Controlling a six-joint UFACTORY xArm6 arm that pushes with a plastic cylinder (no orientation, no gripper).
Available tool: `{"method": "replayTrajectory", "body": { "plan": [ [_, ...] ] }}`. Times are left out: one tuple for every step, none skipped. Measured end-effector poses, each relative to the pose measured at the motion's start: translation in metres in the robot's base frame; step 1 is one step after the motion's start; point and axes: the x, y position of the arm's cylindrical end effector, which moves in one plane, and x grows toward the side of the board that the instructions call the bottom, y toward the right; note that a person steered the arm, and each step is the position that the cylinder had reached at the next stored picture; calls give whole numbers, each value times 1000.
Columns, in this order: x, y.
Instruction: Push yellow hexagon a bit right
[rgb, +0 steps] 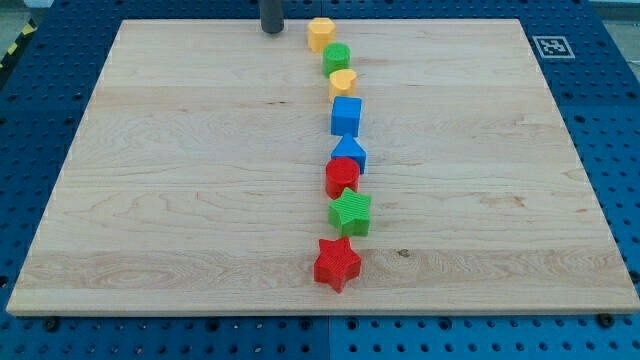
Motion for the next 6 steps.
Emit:
{"method": "replayTrajectory", "body": {
  "plan": [
    [9, 2],
    [19, 13],
    [20, 29],
    [20, 46],
    [20, 51],
    [20, 51]
  ]
}}
